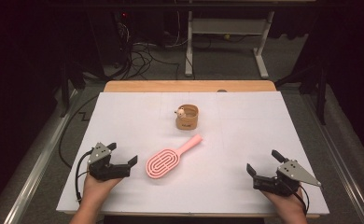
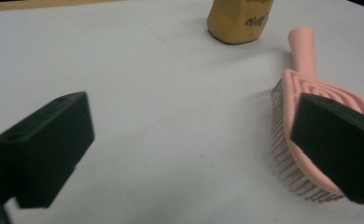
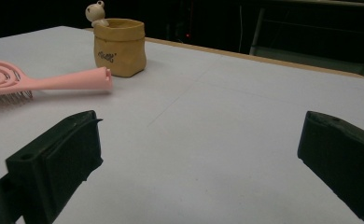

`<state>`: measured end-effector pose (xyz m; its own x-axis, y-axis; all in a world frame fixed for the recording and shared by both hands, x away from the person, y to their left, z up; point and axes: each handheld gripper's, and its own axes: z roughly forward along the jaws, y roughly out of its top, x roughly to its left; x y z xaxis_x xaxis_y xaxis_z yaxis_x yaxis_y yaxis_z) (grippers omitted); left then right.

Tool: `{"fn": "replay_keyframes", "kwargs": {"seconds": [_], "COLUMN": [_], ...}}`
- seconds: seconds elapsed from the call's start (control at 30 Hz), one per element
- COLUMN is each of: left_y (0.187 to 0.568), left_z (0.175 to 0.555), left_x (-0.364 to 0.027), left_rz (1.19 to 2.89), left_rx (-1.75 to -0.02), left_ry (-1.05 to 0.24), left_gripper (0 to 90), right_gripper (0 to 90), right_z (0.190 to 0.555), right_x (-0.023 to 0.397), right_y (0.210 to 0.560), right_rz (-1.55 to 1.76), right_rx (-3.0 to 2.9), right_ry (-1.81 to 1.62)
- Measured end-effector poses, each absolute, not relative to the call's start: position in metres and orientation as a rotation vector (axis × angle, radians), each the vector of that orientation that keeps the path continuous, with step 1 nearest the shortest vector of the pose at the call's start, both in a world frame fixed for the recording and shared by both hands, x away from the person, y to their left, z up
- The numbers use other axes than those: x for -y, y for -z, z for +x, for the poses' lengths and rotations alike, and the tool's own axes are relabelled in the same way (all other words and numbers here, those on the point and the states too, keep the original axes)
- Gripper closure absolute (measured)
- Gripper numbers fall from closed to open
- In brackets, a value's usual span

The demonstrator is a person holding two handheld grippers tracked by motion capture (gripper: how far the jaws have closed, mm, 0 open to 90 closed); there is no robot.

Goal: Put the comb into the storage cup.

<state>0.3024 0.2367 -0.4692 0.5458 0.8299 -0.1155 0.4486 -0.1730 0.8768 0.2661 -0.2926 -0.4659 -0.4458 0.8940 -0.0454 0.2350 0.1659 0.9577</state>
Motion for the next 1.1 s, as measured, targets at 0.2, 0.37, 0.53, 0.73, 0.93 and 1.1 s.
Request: {"fn": "replay_keyframes", "kwargs": {"seconds": [0.2, 0.37, 0.53, 0.73, 0.93, 1.1], "left_y": [0.468, 0.466, 0.465, 0.464, 0.462, 0.462], "left_z": [0.3, 0.297, 0.295, 0.293, 0.289, 0.284], "left_x": [-0.24, -0.233, -0.224, -0.216, -0.207, -0.197], "left_rz": [1.775, 1.819, 1.885, 1.942, 2.003, 2.06], "left_rx": [-1.03, -1.022, -1.004, -0.986, -0.961, -0.927], "left_ry": [-0.49, -0.481, -0.47, -0.437, -0.421, -0.41], "left_gripper": [0.0, 0.0, 0.0, 0.0, 0.0, 0.0], "right_gripper": [0.4, 0.4, 0.4, 0.4, 0.4, 0.4], "right_z": [0.267, 0.267, 0.267, 0.266, 0.266, 0.266], "right_x": [0.292, 0.29, 0.29, 0.289, 0.287, 0.288], "right_y": [0.466, 0.466, 0.466, 0.465, 0.464, 0.465], "right_rz": [1.07, 1.066, 1.061, 1.046, 1.04, 1.045], "right_rx": [-1.804, -1.807, -1.809, -1.812, -1.815, -1.817], "right_ry": [-1.301, -1.305, -1.302, -1.298, -1.296, -1.294]}}
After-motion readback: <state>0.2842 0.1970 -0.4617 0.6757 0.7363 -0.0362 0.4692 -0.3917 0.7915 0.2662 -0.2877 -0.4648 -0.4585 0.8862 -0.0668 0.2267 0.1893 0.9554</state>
